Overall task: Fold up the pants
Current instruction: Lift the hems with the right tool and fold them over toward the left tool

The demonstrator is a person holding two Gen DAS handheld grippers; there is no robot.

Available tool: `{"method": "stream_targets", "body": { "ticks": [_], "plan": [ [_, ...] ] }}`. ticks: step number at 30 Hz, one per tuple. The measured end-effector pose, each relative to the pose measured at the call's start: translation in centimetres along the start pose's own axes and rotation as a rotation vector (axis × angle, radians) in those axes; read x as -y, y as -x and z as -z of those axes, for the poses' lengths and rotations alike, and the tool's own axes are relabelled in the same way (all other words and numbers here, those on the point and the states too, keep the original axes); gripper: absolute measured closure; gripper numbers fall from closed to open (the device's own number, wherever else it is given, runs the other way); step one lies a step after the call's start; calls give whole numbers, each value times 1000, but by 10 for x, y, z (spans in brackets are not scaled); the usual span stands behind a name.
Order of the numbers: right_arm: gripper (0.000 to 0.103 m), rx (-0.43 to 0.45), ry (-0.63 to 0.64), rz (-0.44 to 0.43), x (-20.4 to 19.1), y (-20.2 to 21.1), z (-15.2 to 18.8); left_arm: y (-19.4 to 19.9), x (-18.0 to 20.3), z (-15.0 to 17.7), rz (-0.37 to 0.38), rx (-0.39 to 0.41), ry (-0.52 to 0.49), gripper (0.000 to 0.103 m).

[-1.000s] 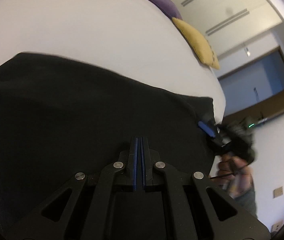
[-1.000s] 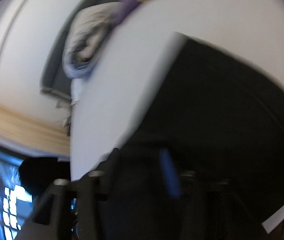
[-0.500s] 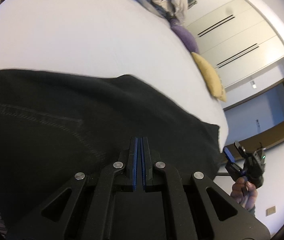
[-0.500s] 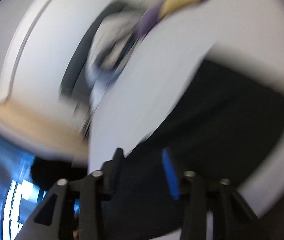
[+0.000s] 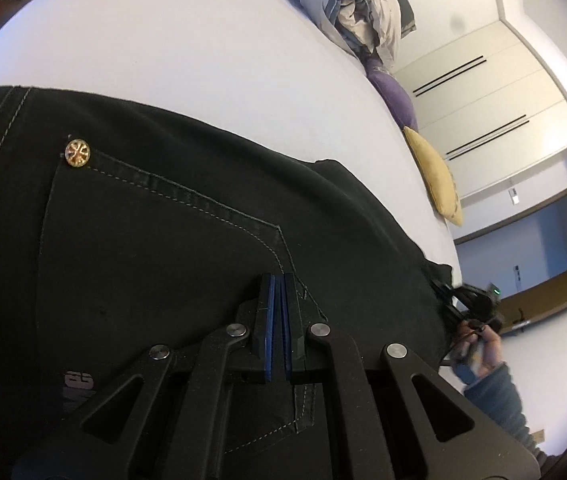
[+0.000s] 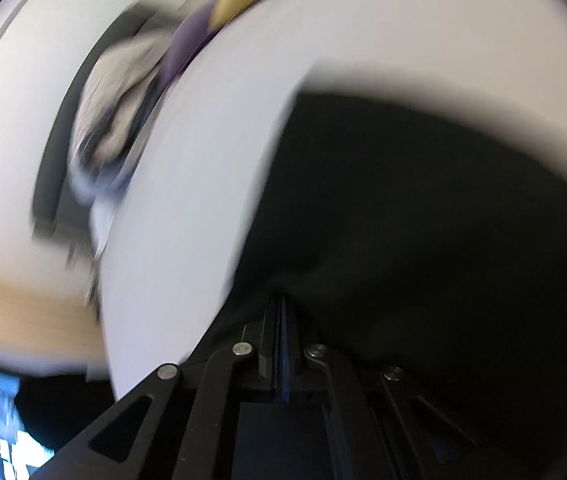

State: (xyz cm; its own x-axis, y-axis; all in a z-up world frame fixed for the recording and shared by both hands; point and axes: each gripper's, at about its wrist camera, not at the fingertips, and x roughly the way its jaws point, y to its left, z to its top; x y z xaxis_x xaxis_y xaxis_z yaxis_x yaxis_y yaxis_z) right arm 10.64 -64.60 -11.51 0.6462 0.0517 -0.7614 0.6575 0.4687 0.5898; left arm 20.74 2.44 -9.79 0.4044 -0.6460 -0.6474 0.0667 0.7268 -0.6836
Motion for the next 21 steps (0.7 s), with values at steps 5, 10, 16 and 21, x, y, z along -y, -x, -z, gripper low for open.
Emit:
{"method": "stream_targets", "body": {
  "ticks": [5,10,16,21],
  "plan": [
    [59,-163,161,-310,-25,47,56,13,23,4,44,16,-44,100],
    [50,-385,280,-406,-42,22,135,-7,41,12,45,-33,-67,100],
    [96,-151,1,-286,61,44,67,-9,10,23,66,-51,39,100],
    [44,171,-176,-136,124,116,11,-5,8,28,30,-41,21,100]
  ]
}}
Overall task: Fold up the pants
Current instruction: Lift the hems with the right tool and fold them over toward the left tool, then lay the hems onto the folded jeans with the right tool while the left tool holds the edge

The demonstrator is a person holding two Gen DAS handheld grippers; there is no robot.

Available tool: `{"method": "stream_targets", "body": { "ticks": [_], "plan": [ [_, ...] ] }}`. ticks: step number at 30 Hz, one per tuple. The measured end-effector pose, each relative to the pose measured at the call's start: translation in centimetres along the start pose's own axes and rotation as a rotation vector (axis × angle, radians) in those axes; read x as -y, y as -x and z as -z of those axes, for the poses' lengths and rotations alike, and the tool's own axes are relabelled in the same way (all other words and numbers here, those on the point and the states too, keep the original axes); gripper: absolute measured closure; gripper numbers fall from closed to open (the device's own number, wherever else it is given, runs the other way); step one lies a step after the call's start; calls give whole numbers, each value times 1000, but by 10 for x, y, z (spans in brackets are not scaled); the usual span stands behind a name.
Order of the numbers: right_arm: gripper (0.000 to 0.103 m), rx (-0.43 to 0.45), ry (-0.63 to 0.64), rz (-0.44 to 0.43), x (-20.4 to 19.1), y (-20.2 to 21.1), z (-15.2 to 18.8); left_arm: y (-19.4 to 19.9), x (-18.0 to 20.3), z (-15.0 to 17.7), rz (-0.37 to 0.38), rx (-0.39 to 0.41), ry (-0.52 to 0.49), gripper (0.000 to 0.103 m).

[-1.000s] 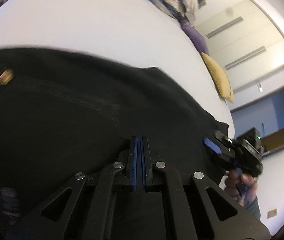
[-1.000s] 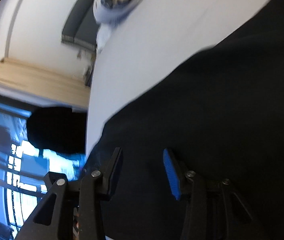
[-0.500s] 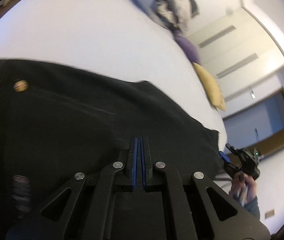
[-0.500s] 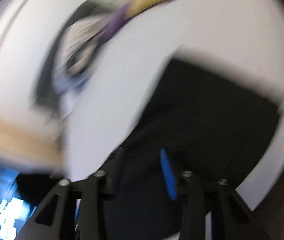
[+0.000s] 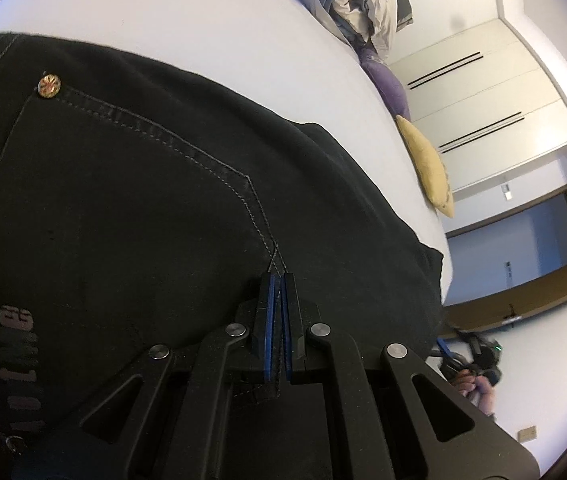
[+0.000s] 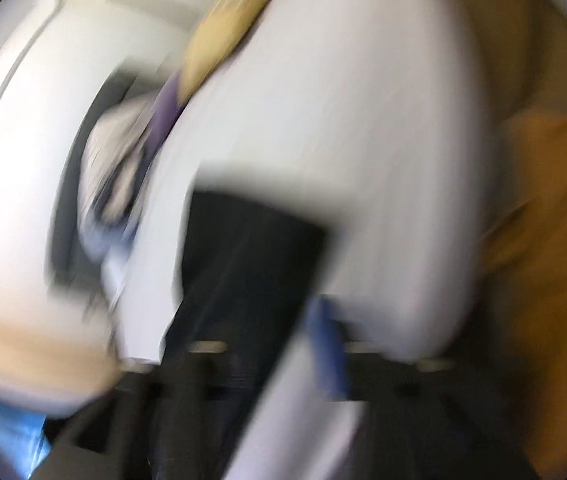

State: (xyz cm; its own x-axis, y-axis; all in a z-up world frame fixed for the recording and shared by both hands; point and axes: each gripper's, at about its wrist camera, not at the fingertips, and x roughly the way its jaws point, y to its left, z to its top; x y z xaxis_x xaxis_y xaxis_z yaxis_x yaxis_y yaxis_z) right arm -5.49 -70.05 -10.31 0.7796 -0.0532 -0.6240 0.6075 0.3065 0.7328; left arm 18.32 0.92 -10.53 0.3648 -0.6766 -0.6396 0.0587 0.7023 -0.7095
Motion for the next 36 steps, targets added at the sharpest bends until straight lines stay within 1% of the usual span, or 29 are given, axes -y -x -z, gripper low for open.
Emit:
{"method": "stream_targets", "body": {
  "ticks": [1,2,3,4,7,8,10,12,15,18,20,22,25,27,30,31,32,33,34,35,36],
  "plan": [
    [44,-10,0,-31,2,0,0,1,4,1,-5,2,2,100],
    [44,-33,8,-49,2,0,-2,5,10,0,15,10,-3,100],
    [44,-44,16,-47,3,2,-3,3,28,1,37,15,-18,100],
    [44,-53,15,-50,-3,-7,1,2,38,0,53,17,-39,100],
    [44,-98,-43,-82,0,-24,11,-12,63,-6,92,-3,-68,100],
    [44,-112,-44,-89,-4,-37,18,-17,67,-5,100,-15,-71,100],
    [44,-132,-36,-102,5,-48,19,-31,75,-2,90,-39,-73,100],
    [44,-150,-65,-111,6,-58,19,-41,76,2,85,-60,-64,100],
    [45,-142,-84,-141,12,-68,18,-54,75,6,92,-90,-51,100],
    [54,-128,-91,-168,15,-70,10,-67,76,5,88,-100,-56,100],
    [66,-120,-102,-191,18,-66,6,-70,77,5,100,-98,-49,100],
    [68,-118,-92,-203,16,-64,5,-68,80,5,137,-90,-54,100],
    [68,-127,-78,-222,6,-74,7,-72,82,5,172,-88,-70,100],
    [68,-128,-77,-239,0,-79,7,-80,88,1,177,-93,-74,100],
    [68,-136,-70,-239,-4,-85,7,-97,101,-3,181,-114,-82,100],
    [71,-138,-71,-236,-3,-86,7,-101,103,-4,186,-123,-82,100],
    [77,-141,-70,-230,-4,-88,7,-107,106,-5,191,-133,-82,100],
    [81,-142,-65,-224,-3,-89,7,-114,108,-6,191,-150,-76,100],
    [86,-143,-62,-215,-4,-90,7,-121,106,-6,178,-171,-62,100],
    [88,-143,-59,-212,-5,-91,6,-119,101,-5,157,-185,-49,100],
    [88,-140,-55,-212,-5,-90,6,-126,96,-5,146,-195,-28,100]
  ]
}}
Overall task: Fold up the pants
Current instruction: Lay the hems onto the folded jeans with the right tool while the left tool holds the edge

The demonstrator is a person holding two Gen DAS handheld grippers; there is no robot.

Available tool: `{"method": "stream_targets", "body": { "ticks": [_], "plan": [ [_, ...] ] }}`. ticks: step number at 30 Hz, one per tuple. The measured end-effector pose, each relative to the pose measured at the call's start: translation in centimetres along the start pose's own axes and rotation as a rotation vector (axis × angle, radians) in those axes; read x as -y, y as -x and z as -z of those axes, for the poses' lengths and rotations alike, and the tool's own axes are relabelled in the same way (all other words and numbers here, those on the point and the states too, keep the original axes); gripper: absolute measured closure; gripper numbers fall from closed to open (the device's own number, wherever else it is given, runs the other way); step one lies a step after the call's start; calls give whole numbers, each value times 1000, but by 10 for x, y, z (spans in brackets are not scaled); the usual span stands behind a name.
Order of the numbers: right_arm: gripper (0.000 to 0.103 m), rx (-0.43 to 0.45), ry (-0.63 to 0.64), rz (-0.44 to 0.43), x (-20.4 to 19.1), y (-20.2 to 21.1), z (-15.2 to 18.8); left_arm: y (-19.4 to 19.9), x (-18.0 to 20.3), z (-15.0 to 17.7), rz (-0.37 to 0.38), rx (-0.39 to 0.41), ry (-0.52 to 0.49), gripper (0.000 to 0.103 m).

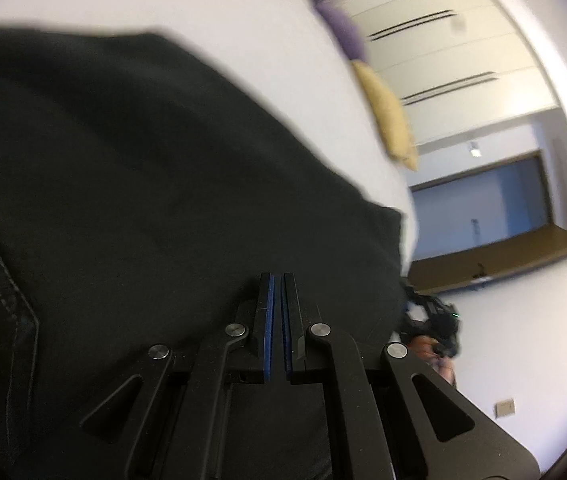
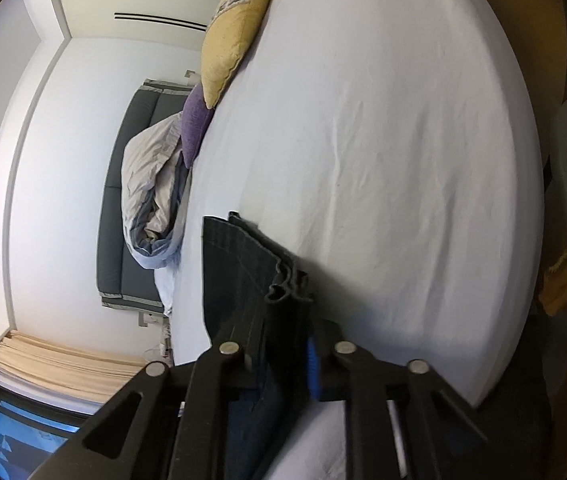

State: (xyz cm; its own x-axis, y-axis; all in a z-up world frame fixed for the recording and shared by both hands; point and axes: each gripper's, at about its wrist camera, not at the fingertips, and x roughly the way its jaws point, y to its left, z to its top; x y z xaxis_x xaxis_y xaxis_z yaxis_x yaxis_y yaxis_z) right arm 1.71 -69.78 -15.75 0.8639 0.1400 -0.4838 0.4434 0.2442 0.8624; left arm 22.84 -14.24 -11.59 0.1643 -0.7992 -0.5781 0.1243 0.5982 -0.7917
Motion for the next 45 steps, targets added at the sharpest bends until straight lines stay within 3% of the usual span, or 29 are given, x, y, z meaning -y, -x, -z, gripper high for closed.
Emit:
{"method": "stream_targets", "body": {
  "ticks": [3,10,18,21,24,27,30,32,34,36,37,38,41,45],
  "plan": [
    [89,10,19,8,-4,1,1,-5,-11,0,50,11,43,100],
    [91,47,76,51,-20,8,9,-6,-16,3,43,16,28,100],
    [91,50,353,139,-92,7,40,-5,-19,5,45,18,28,100],
    [91,16,569,184,-136,-5,76,-4,-20,6,48,21,30,100],
    [91,-114,933,243,-180,-32,151,-4,-22,6,54,24,35,100],
    [91,-240,1218,326,-183,-59,223,-4,-21,7,54,28,30,100],
    [92,-323,1414,348,-175,-71,277,-3,-23,8,53,28,26,100],
    [91,-314,1453,404,-166,-80,290,-3,-21,8,48,27,27,100],
    [91,-310,1373,380,-165,-80,281,2,-17,10,40,27,37,100],
    [91,-301,1344,362,-166,-77,276,5,-8,9,53,27,39,92],
    [91,-295,1346,358,-167,-76,275,5,-2,9,70,25,40,74],
    [91,-289,1342,353,-167,-75,275,3,3,8,90,24,48,48],
    [91,-259,1333,335,-173,-68,280,2,20,5,128,43,56,13],
    [91,-208,1391,328,-185,-58,293,-15,33,-3,127,-10,61,10]
  ]
}}
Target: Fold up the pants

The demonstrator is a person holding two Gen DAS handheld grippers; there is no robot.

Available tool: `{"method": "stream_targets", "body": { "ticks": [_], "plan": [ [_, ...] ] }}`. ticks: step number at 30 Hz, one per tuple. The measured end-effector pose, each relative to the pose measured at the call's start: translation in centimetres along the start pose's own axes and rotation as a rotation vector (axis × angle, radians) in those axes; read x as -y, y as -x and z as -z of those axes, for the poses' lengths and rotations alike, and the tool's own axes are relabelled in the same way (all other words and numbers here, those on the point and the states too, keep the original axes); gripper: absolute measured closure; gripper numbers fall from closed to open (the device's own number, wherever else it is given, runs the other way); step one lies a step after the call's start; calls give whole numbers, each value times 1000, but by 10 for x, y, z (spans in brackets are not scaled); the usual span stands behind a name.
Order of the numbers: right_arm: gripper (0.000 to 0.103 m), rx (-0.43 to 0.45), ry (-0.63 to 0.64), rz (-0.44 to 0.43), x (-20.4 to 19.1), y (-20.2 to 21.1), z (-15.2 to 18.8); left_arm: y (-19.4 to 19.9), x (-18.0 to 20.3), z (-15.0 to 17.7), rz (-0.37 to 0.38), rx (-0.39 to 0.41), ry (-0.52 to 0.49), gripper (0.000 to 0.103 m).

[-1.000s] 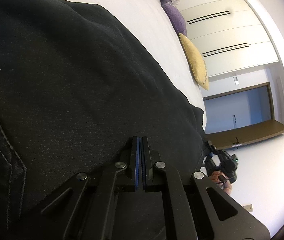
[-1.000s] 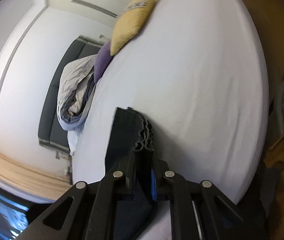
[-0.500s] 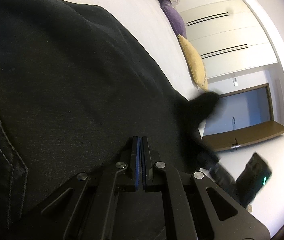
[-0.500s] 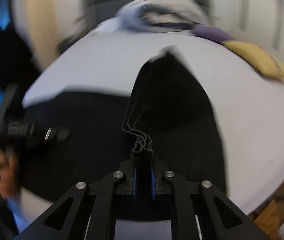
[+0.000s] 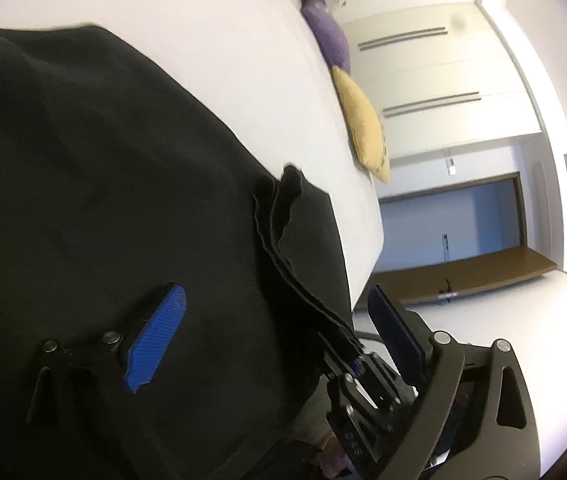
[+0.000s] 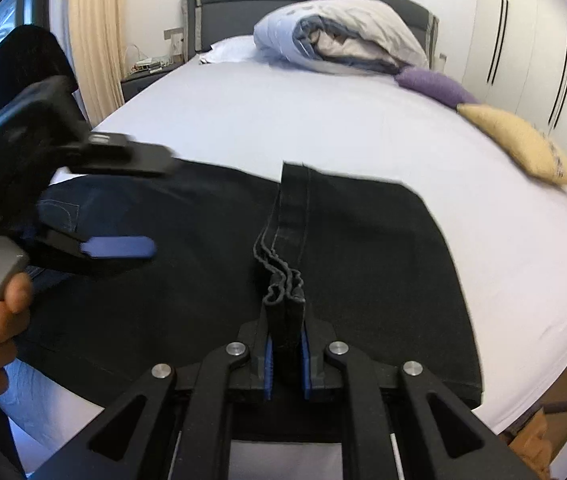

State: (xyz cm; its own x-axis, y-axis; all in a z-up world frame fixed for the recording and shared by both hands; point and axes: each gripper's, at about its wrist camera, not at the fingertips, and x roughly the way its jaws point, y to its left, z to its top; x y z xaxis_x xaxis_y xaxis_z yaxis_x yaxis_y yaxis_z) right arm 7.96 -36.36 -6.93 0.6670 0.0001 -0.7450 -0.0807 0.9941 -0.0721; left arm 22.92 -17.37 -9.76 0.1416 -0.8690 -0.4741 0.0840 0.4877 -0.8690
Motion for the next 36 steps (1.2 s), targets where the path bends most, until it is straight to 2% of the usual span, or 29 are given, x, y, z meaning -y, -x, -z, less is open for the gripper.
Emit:
{"method": "stream_targets", "body": {
  "ticks": [6,10,12,13,14,16,19,28,36],
  "plan": [
    [91,53,100,27,-35,21,-8,-18,5,-9,55,-69,60,10],
    [91,57,145,7,-56,28,-9,-16,5,-17,37,-64,55,12],
    [91,58,168,-4,-67,30,-10,-13,4,-21,26,-61,55,22],
    [91,58,183,-6,-73,29,-11,-12,3,-22,25,-67,54,39],
    [91,58,198,-9,-79,29,-12,-11,2,-24,16,-78,49,62],
    [91,59,219,-15,-88,29,-14,-7,-1,-26,-13,-88,32,84],
    [91,58,241,-29,-103,30,-18,15,-8,-14,-22,-81,0,96],
    [91,42,328,-98,-157,21,-25,64,-19,-31,-149,-77,-130,96],
    [91,-24,349,-141,-174,-1,-21,82,-41,-29,-220,-76,-142,96]
  ]
}}
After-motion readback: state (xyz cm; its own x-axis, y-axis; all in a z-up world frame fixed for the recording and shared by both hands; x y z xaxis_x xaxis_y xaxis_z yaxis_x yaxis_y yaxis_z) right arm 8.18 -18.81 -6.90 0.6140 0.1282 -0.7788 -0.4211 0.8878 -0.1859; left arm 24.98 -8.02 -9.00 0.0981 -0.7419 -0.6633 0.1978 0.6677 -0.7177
